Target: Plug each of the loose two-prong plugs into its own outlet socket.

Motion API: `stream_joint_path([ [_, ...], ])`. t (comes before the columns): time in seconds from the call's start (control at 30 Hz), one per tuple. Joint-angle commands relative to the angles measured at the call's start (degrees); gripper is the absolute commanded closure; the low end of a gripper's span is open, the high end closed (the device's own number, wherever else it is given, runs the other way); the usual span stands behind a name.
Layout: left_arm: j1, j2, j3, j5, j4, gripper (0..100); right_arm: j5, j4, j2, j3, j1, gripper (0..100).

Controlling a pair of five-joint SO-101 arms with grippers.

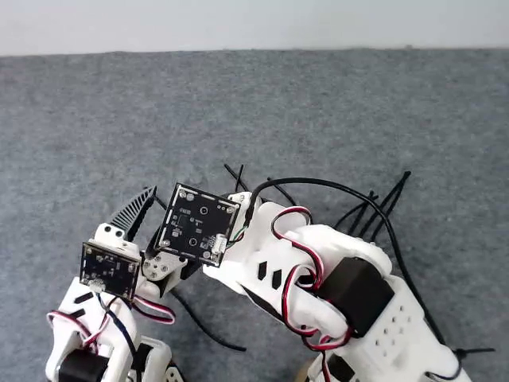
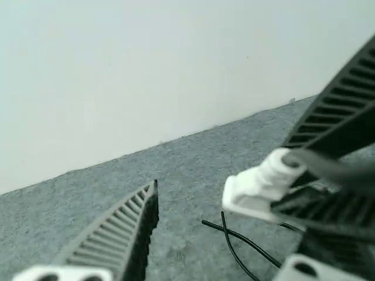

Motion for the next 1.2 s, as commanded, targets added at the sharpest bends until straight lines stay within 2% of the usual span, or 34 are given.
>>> stream_joint_path([
  [0.0, -2.3, 0.4, 0.5, 0.4, -3.0, 62, -0.6, 2.2, -1.7, -3.3, -0.6, 99.1],
  [0.17, -5.1, 0.4, 4.3, 0.3, -5.5, 62, -0.6, 3.0, -1.7, -3.3, -0.6, 99.1],
  [0.5, -5.0, 0.4, 5.1, -0.2, -5.1, 62, -1.9, 3.1, -1.7, -3.1, -0.6, 99.1],
  [0.73, -5.5, 0.4, 11.5, -0.6, -7.0, 62, -2.2, 4.4, -1.6, -1.3, -0.2, 99.1],
  [0.83, -7.7, 0.4, 16.0, -3.8, -12.4, 62, -2.5, 4.1, -1.3, 2.4, -0.1, 99.1],
  [0.97, -13.4, 1.0, 23.6, -6.0, -22.6, 62, -8.0, -1.7, -1.3, 12.9, 4.5, 98.7],
  [1.07, -13.5, 1.0, 25.0, -7.3, -21.0, 62, -8.4, -8.5, -1.4, 21.8, 8.6, 99.1],
  [1.17, -13.9, 1.0, 24.0, -7.3, -19.3, 62, -7.8, -11.6, -0.9, 26.8, 8.4, 99.1],
])
